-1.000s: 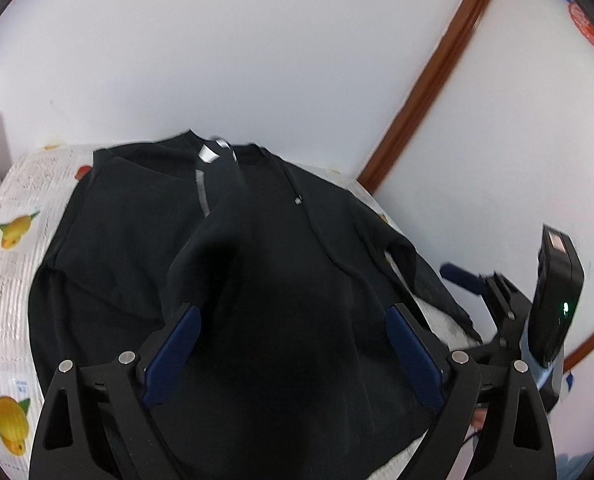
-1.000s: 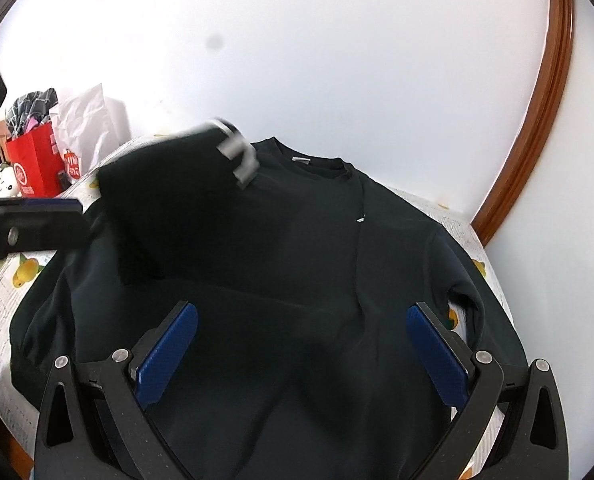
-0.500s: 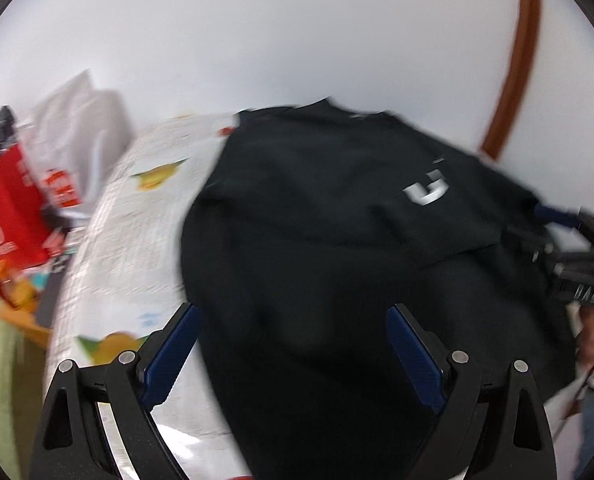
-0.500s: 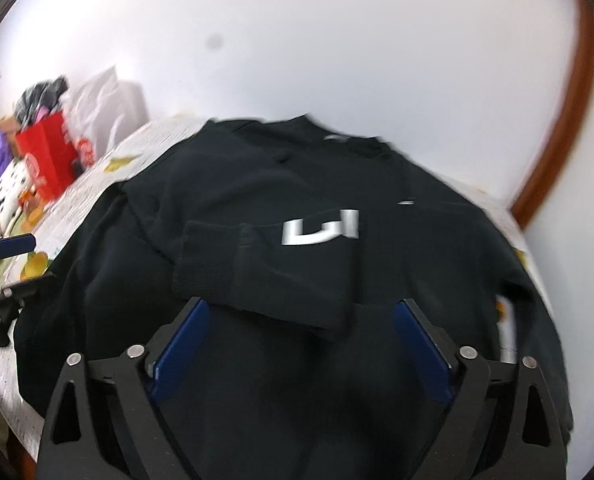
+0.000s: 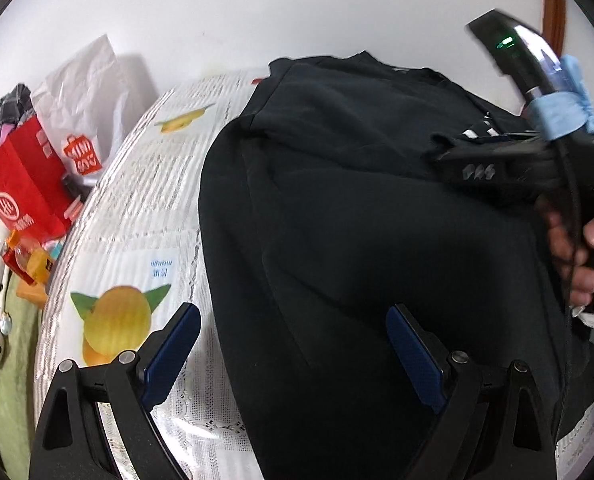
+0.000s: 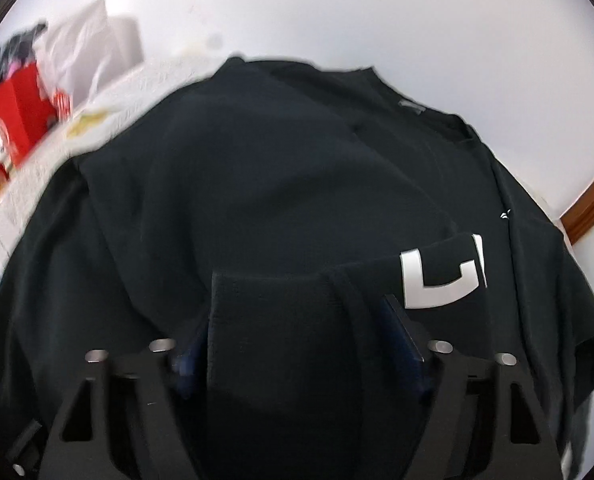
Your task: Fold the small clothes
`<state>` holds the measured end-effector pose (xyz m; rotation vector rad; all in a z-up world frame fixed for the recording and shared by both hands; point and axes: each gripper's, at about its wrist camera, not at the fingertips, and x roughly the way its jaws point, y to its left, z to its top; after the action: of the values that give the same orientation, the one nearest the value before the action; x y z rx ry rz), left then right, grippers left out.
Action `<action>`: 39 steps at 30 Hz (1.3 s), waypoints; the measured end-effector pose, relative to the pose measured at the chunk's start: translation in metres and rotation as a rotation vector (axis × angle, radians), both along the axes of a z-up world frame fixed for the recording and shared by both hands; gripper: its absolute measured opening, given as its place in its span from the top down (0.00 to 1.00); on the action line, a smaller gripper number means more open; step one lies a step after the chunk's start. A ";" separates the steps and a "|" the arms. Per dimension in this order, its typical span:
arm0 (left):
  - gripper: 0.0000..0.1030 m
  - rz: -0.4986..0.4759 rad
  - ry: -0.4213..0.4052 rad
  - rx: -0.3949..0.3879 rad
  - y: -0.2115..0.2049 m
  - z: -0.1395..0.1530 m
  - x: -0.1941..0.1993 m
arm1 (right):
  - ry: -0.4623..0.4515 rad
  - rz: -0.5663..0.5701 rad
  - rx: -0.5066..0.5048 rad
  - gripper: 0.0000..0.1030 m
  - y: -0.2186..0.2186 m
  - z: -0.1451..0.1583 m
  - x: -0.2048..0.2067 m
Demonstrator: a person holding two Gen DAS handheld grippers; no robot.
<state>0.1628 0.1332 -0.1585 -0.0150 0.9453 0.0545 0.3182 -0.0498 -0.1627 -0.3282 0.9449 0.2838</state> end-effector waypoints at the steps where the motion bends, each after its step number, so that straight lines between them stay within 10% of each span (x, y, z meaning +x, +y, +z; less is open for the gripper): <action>1: 0.08 0.009 0.008 -0.011 0.003 -0.004 0.000 | -0.002 0.001 -0.019 0.69 -0.001 0.002 0.000; 3: 0.07 0.020 -0.009 -0.034 0.002 -0.004 -0.004 | -0.027 0.015 0.026 0.85 -0.014 0.016 -0.002; 11: 0.07 0.023 -0.020 -0.023 0.002 -0.004 -0.005 | -0.147 -0.197 0.218 0.86 -0.161 0.085 0.001; 16: 0.07 0.025 -0.008 -0.023 0.002 -0.003 -0.010 | -0.108 -0.387 0.277 0.86 -0.267 0.076 0.002; 20: 0.09 0.018 0.005 -0.038 0.004 0.000 -0.019 | -0.057 -0.463 0.250 0.82 -0.311 0.056 -0.018; 25: 0.11 -0.022 -0.006 -0.059 0.004 0.006 -0.046 | -0.027 -0.419 0.226 0.46 -0.321 0.034 -0.082; 30: 0.15 -0.064 0.004 -0.109 0.006 0.006 -0.073 | 0.037 -0.400 0.219 0.45 -0.330 0.006 -0.140; 37: 0.52 -0.061 -0.017 -0.122 0.003 0.004 -0.096 | 0.056 -0.395 0.247 0.48 -0.326 -0.018 -0.190; 39: 0.73 -0.076 -0.013 -0.140 0.000 0.005 -0.098 | 0.011 -0.383 0.207 0.68 -0.317 -0.021 -0.198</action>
<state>0.0644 0.1335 -0.1532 -0.1083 0.9341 -0.0816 0.1204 -0.3670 -0.1838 0.0473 0.9592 0.0303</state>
